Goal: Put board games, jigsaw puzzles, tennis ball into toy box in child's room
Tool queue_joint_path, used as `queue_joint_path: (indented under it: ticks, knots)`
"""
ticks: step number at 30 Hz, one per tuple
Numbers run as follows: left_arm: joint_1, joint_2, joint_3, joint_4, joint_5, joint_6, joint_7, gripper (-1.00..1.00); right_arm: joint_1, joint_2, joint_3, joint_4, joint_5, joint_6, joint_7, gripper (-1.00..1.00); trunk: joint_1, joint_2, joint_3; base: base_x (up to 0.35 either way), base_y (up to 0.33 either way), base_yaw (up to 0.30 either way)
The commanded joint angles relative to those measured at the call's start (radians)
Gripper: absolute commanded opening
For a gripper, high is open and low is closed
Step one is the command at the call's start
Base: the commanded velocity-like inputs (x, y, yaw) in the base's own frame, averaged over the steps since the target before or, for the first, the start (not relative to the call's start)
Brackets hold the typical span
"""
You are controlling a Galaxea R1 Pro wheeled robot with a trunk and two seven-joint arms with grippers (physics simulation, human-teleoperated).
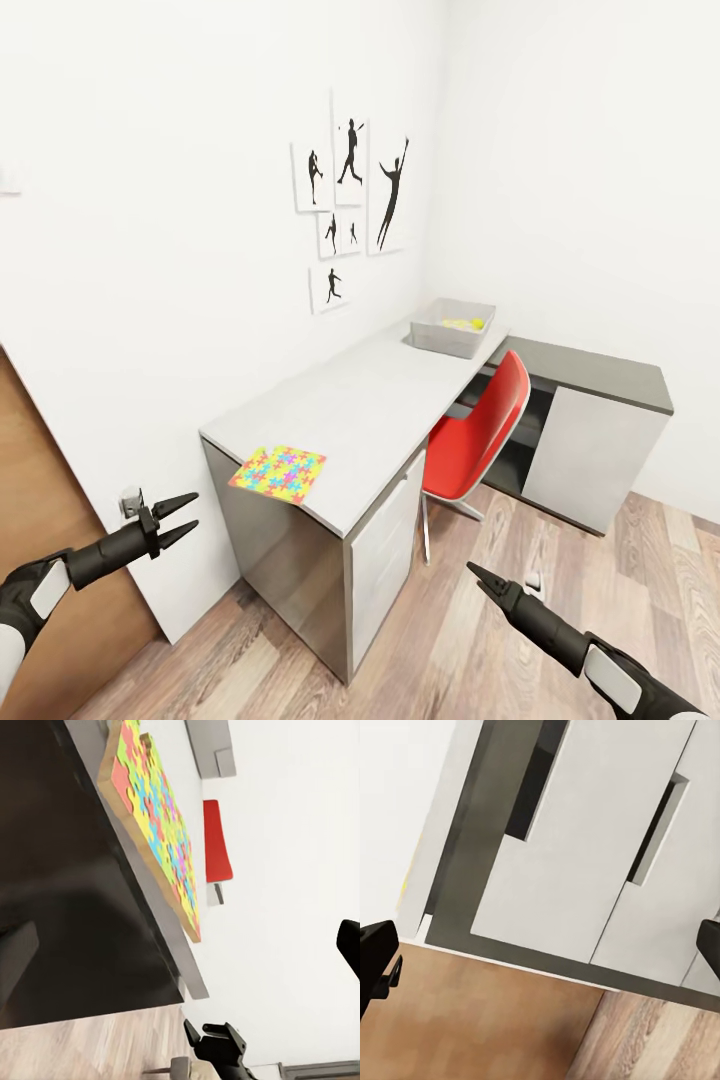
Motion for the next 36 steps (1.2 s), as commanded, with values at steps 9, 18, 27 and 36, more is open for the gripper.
queue_joint_path:
  ticks: [9, 18, 27, 36]
  knots:
    - [-0.001, 0.0, 0.003, 0.0, 0.001, 0.009, -0.005, 1.0, -0.001, 0.0, 0.005, 0.0, -0.011, 0.01, 0.002, 1.0, -0.019, 0.034, 0.015, 0.0, 0.0, 0.0]
    - [-0.001, 0.0, 0.005, 0.001, 0.005, 0.01, -0.004, 1.0, -0.001, 0.001, 0.006, 0.0, -0.011, 0.009, 0.002, 1.0, -0.019, 0.034, 0.015, 0.0, 0.0, 0.0]
    - [-0.001, 0.0, 0.006, 0.003, 0.006, 0.011, -0.002, 1.0, -0.001, 0.001, 0.006, 0.0, -0.011, 0.0, 0.004, 1.0, -0.019, 0.034, 0.015, 0.0, 0.0, 0.0]
    - [-0.001, 0.003, 0.008, 0.003, 0.007, 0.011, -0.003, 1.0, -0.001, 0.001, 0.006, 0.0, -0.011, -0.012, 0.003, 1.0, -0.019, 0.034, 0.015, 0.0, 0.0, 0.0]
